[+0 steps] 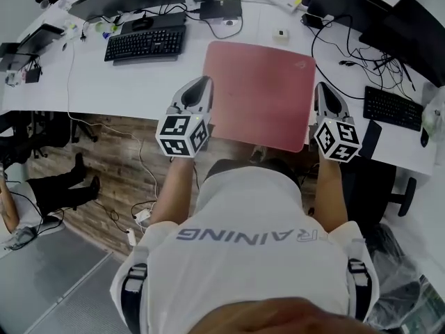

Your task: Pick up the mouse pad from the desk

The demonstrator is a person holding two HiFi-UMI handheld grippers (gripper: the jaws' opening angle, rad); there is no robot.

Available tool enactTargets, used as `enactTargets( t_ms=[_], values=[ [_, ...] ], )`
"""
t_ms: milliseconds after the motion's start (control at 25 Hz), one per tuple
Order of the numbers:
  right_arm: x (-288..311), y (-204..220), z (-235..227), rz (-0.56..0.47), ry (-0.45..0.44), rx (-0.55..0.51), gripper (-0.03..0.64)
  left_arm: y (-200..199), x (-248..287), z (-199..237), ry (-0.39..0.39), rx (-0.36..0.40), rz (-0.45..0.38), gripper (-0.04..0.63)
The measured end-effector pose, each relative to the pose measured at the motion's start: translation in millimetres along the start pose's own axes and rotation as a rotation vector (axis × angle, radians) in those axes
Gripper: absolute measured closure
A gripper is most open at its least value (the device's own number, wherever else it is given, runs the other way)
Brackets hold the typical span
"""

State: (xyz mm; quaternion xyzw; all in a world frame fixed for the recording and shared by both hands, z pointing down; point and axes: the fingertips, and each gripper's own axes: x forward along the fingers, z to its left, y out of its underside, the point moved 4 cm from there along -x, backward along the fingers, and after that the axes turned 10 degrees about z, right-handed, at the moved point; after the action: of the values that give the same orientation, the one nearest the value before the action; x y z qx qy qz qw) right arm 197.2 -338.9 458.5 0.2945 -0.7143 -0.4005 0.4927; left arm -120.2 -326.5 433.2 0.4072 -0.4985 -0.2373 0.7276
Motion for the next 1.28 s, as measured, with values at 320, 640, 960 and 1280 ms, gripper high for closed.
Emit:
enactTargets(
  t_ms=[320, 640, 960, 1280],
  values=[
    [18.3, 9.7, -17.1, 0.054, 0.033, 0.021, 0.594, -0.2, 35.7, 8.5, 0.019, -0.003, 0.044, 0.549],
    [35.5, 22.9, -14.3, 0.141, 0.099, 0.050, 0.592, 8.2, 60.6, 46.4, 0.042, 0.003, 0.132, 0.548],
    [67.2, 70.7, -31.6, 0.309, 0.142, 0.097, 0.508, 53.1, 94.9, 68.8, 0.063, -0.038, 0.261, 0.363],
    [91.6, 133.8, -52.9, 0.490, 0.207, 0.129, 0.339, 135.0, 129.1, 89.7, -0.008, -0.047, 0.505, 0.271]
  ],
)
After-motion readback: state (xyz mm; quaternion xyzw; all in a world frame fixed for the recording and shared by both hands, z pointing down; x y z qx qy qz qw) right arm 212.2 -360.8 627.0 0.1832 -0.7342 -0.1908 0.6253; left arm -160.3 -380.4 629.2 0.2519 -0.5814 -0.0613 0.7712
